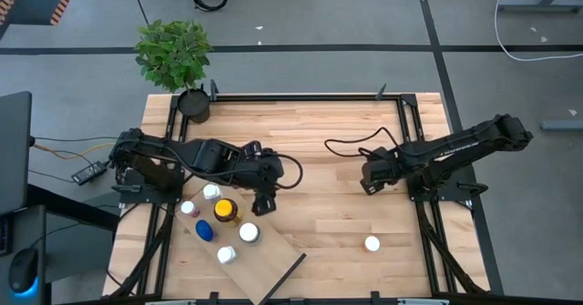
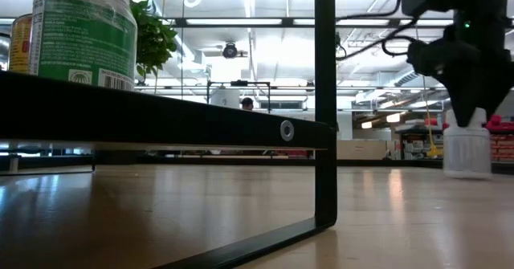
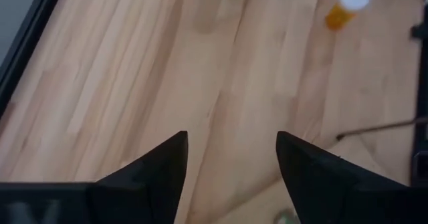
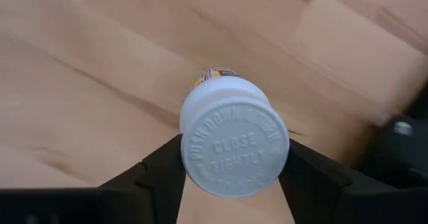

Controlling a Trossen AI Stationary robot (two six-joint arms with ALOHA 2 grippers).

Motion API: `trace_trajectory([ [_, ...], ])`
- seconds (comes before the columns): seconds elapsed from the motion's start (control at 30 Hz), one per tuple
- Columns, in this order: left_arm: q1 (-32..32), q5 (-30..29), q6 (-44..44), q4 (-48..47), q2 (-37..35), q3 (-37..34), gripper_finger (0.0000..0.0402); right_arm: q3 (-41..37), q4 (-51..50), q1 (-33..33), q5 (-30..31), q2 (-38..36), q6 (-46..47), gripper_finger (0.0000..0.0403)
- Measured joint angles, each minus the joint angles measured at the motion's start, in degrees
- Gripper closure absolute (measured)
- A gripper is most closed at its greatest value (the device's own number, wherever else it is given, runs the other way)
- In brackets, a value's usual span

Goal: Pick and place medicine bottles onto shelf by color
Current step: Move the white pill bottle to the middle of the table

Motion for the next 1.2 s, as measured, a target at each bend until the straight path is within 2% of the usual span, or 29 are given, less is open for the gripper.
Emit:
trace_trajectory([
  [0.17, -0.4, 0.1, -0.3, 5.0, 0.0, 0.0, 0.0181, 2.0, 5.1, 0.0, 0.2, 0.0, -3.0, 0.0196],
  [0.43, -0.6, -0.3, -3.0, 5.1, 0.0, -0.2, 0.0194, 5.7, 10.9, 0.1, 0.2, 2.9, -10.5, 0.0196],
  [0.63, -0.6, -1.0, -4.5, 5.2, 0.0, -0.2, 0.02, 11.3, 14.5, 1.4, -1.2, 13.9, -16.5, 0.0195],
  [0.77, -0.6, -1.0, -4.7, 4.9, 0.0, -0.2, 0.0204, 20.3, 14.3, 1.5, -1.8, 23.3, -22.0, 0.0195],
  [0.87, -0.7, -0.8, -4.7, 0.6, -0.1, -0.2, 0.0205, 28.7, 12.9, 1.4, -1.0, 29.5, -25.9, 0.0195],
  [1.03, -0.5, -0.9, -0.9, -4.3, -2.8, -0.3, 0.0203, 40.0, 9.7, 1.4, 0.5, 38.1, -29.6, 0.0194],
  [1.2, -0.6, -1.2, 4.1, -3.8, -7.4, -0.3, 0.0208, 44.6, 8.5, 1.3, -0.6, 44.0, -28.5, 0.0194],
])
